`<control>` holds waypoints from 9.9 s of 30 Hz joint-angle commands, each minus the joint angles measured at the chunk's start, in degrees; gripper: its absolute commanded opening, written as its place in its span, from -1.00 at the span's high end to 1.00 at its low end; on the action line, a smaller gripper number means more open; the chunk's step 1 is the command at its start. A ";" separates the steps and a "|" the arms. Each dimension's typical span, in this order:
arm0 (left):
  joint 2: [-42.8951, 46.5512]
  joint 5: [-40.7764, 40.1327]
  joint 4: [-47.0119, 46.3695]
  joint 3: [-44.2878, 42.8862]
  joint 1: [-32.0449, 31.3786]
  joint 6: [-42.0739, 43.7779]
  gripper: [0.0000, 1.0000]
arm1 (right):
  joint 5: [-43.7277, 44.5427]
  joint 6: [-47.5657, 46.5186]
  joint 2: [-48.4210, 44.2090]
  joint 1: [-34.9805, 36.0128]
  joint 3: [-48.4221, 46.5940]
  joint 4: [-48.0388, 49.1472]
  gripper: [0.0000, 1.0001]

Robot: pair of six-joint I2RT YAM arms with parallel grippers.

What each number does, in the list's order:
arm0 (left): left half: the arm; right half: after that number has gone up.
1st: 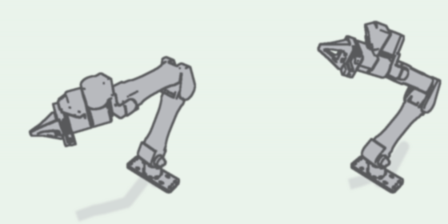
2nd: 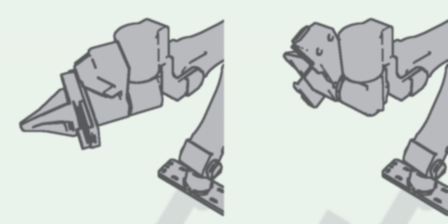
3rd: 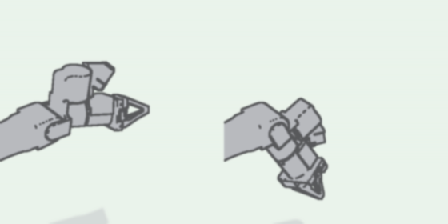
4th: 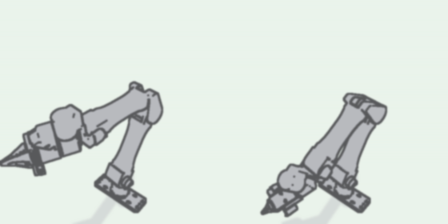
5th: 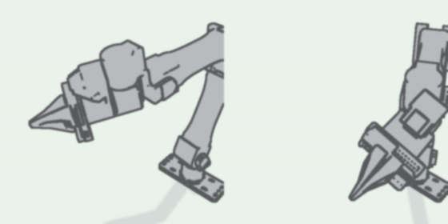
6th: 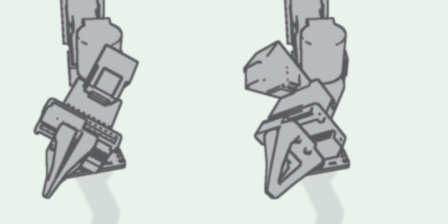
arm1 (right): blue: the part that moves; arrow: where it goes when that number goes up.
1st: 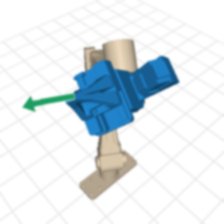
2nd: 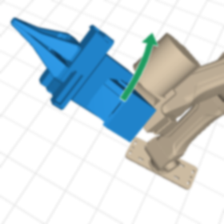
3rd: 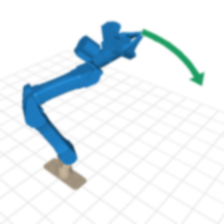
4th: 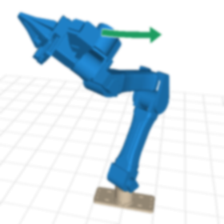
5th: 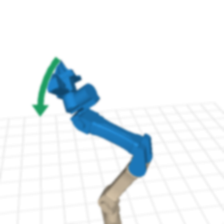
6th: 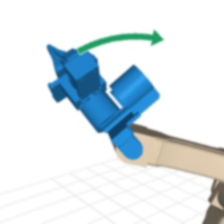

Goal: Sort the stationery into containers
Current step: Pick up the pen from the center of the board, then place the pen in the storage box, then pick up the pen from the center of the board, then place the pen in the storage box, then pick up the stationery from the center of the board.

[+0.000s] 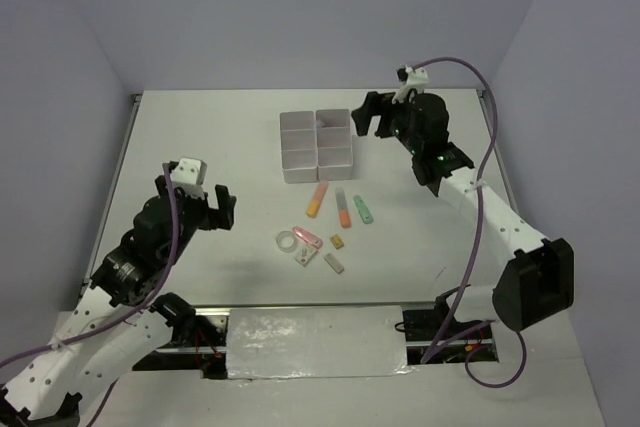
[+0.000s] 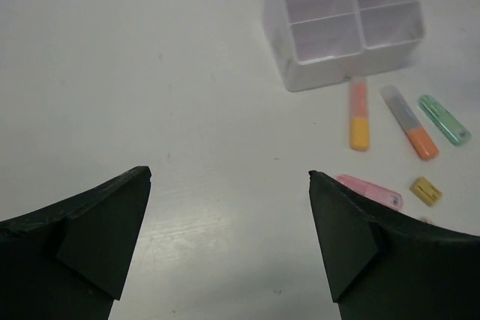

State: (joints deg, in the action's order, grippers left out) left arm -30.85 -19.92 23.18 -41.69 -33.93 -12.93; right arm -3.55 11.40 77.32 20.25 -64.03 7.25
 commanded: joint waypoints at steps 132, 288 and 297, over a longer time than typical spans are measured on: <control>0.70 6.74 3.28 -4.71 9.32 -7.11 -0.99 | -5.50 -50.95 25.60 5.59 -7.60 2.95 -0.33; -1.67 -6.97 7.41 -5.94 9.41 -10.89 -0.99 | 17.67 -17.68 2.33 12.78 -7.95 -8.55 -0.99; -1.67 -6.88 7.67 -5.95 9.41 -11.07 -0.99 | 41.88 -1.83 -8.58 17.98 -4.09 -21.65 -0.99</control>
State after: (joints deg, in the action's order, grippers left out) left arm -32.53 -25.89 31.88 -46.59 -24.82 -24.10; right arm 29.19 1.32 72.03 37.95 -69.82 -8.45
